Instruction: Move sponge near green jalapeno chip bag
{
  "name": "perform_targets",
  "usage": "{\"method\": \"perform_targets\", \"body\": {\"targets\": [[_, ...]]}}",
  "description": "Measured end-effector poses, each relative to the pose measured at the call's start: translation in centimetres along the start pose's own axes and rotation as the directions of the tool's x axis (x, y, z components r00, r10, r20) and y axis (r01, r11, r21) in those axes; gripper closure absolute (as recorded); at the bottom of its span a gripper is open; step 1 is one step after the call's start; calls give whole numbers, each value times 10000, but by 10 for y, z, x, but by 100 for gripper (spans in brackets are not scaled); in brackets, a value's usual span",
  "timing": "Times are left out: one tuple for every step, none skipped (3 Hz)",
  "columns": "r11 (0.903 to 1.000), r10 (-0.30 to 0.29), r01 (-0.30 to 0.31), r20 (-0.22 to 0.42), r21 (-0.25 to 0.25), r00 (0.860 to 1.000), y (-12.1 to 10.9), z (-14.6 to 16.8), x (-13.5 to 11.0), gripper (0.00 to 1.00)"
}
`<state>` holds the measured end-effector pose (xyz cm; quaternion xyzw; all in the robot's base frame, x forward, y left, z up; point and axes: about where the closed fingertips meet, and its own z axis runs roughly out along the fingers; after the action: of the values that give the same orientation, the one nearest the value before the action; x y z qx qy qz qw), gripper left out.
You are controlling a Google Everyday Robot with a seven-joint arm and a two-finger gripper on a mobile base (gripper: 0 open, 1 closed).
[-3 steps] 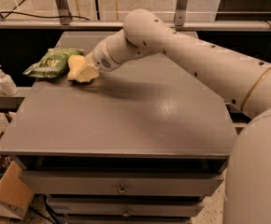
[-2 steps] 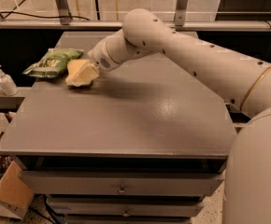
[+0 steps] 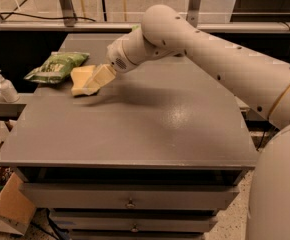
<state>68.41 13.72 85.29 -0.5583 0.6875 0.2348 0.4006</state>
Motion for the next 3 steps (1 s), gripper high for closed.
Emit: {"method": "perform_targets", "body": {"targets": [[9988, 334, -340, 169, 363, 9993, -16, -39, 9, 0], [9956, 618, -635, 265, 690, 9977, -23, -87, 25, 0], [9887, 1008, -1042, 363, 1079, 9942, -19, -142, 50, 0]]}}
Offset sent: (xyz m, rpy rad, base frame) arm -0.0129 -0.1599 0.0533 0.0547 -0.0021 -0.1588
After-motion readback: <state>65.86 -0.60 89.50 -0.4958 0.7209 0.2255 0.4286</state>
